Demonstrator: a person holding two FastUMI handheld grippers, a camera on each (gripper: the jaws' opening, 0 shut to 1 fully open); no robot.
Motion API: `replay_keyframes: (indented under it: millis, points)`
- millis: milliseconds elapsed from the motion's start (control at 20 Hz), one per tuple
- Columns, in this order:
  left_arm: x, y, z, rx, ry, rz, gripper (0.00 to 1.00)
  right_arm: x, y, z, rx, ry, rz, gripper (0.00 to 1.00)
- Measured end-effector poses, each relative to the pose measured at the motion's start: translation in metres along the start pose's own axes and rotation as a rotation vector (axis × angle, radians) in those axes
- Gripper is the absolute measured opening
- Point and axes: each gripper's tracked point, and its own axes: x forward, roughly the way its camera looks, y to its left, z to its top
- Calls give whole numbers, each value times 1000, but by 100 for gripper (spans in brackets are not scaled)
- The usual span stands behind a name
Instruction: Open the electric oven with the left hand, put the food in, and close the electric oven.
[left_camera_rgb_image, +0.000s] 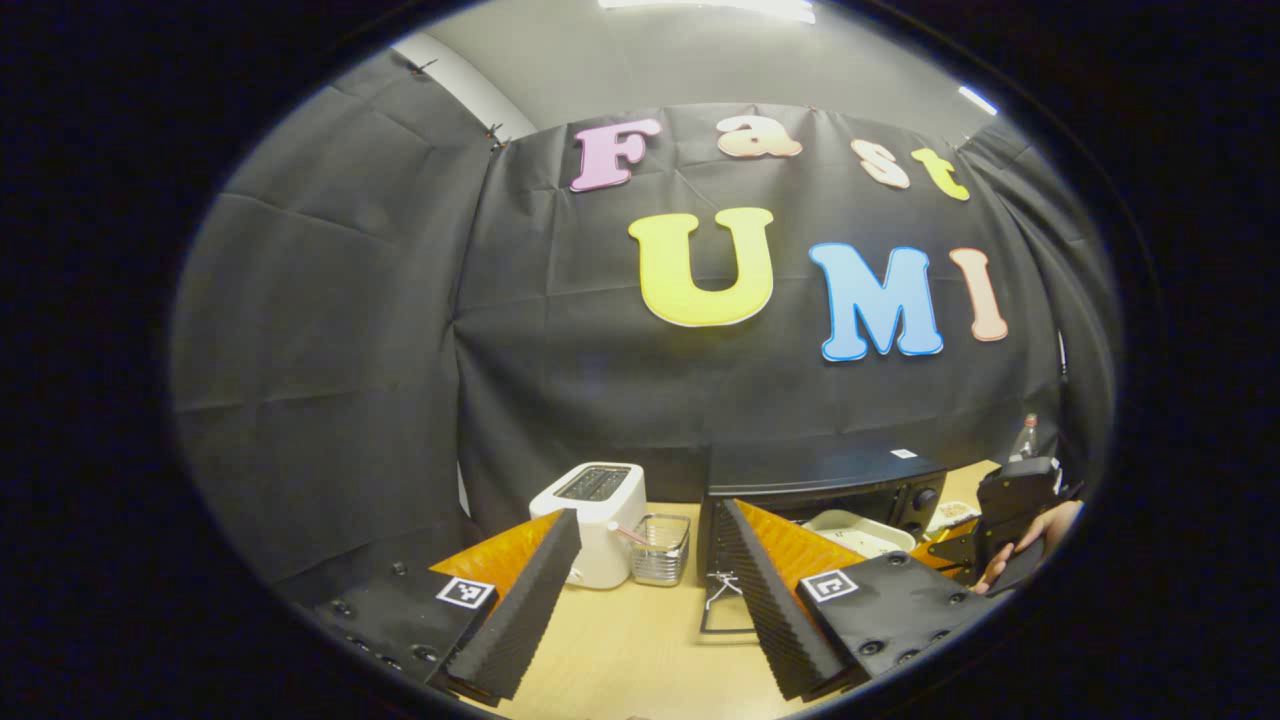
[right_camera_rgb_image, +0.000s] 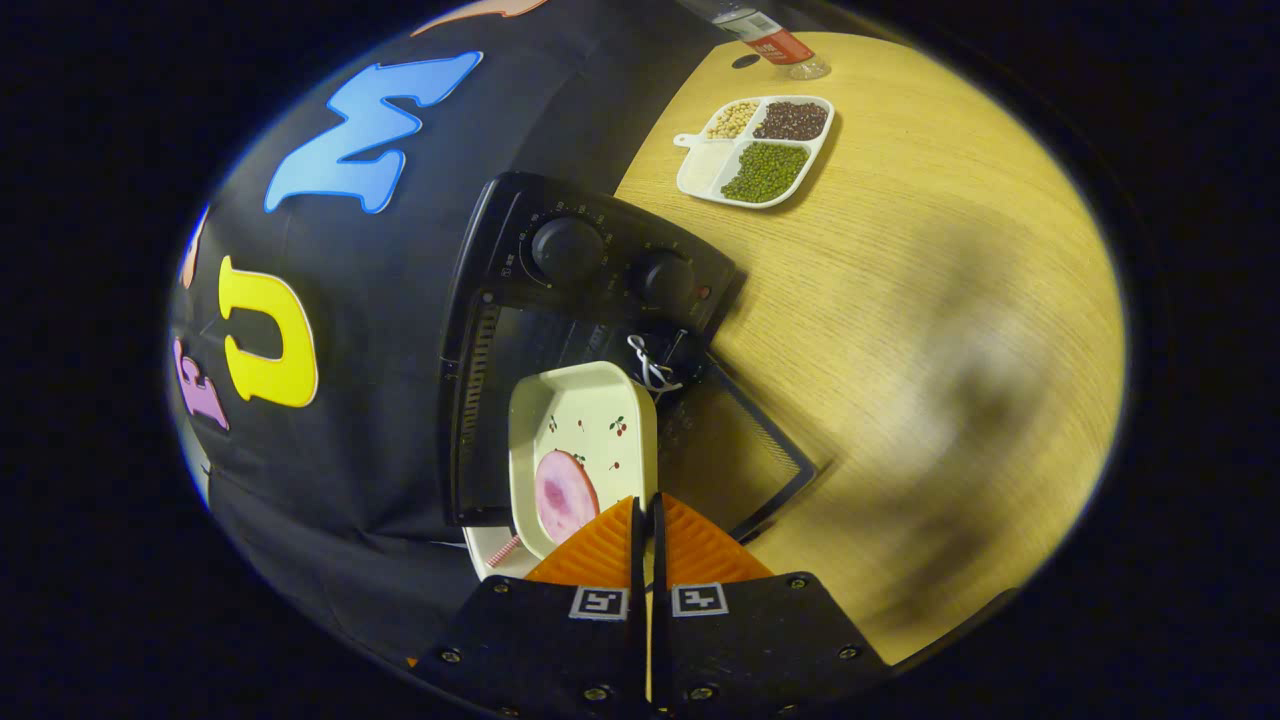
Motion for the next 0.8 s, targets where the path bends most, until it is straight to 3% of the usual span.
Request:
replay_keyframes:
  millis: [350,400,600,750,800]
  points:
    - [4,24,-8,18,28,35,100,38,22,7,160,-87,32,2]
    - [3,26,-8,19,32,41,91,44,25,10,188,-97,34,2]
    - [8,45,-14,31,52,65,100,66,32,24,228,-168,21,2]
    - [8,49,-19,39,71,75,91,82,36,28,253,-202,17,2]
    - [8,50,-19,44,77,80,100,88,38,27,270,-198,21,2]
